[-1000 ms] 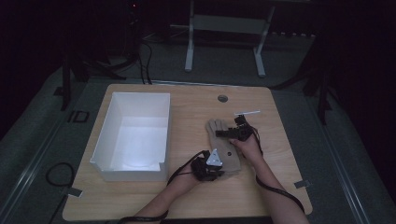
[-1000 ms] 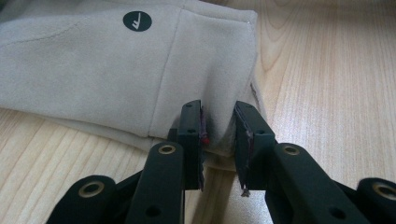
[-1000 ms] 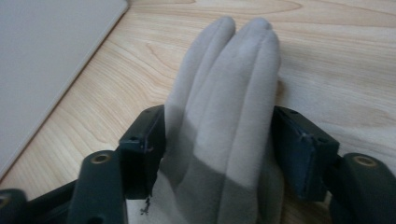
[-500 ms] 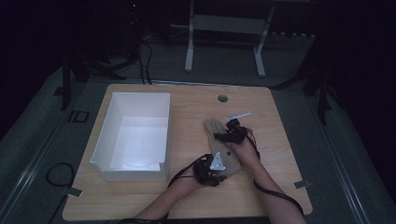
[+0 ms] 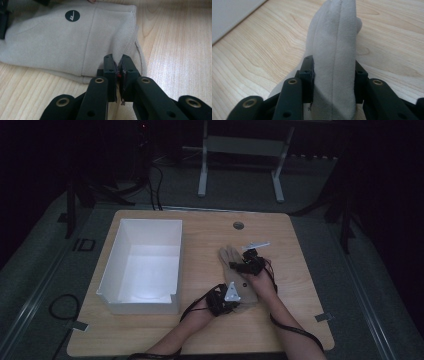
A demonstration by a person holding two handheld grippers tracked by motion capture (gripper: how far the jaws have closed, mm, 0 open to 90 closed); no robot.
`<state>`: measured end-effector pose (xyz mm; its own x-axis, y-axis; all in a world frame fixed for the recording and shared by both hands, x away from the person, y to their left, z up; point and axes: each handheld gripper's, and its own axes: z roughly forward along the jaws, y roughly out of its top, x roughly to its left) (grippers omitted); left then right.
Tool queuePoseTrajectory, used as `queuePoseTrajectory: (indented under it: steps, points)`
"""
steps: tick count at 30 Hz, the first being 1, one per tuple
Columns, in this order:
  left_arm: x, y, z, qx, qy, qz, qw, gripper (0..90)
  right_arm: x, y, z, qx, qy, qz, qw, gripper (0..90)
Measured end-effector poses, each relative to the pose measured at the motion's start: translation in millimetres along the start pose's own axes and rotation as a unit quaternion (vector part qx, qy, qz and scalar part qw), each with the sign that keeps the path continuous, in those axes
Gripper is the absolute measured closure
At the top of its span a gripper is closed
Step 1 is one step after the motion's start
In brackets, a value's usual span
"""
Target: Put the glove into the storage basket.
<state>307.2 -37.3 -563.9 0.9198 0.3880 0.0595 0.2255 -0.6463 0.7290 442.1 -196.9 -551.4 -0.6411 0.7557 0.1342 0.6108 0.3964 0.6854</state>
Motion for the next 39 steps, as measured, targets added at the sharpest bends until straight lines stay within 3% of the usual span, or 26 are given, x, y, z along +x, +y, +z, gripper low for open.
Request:
queuePoseTrajectory:
  steps: [2, 12, 21, 30, 39]
  points:
    - [-0.9, 1.0, -1.9, -0.001, 0.006, 0.003, 1.0, 86.2, -3.7, 0.6, -3.8, -0.007, 0.013, 0.017, 0.9997, 64.5]
    - [-0.1, 20.3, -23.3, -0.005, 0.011, 0.013, 0.9998, 86.3, -7.3, 13.6, -29.6, -0.041, 0.032, 0.039, 0.9979, 64.4]
    - [2.7, 37.9, -51.1, -0.009, 0.014, 0.013, 0.9998, 86.3, 1.3, 33.5, -56.3, -0.068, 0.035, 0.033, 0.9965, 64.3]
    - [2.0, 52.8, -81.4, -0.02, 0.031, 0.021, 0.9991, 86.3, 13.8, 55.5, -82.6, -0.095, 0.041, 0.022, 0.9944, 64.3]
    - [9.2, 64.2, -112.1, -0.014, 0.043, 0.029, 0.9986, 86.3, 23.7, 76.8, -99.3, -0.112, 0.045, 0.019, 0.9926, 64.3]
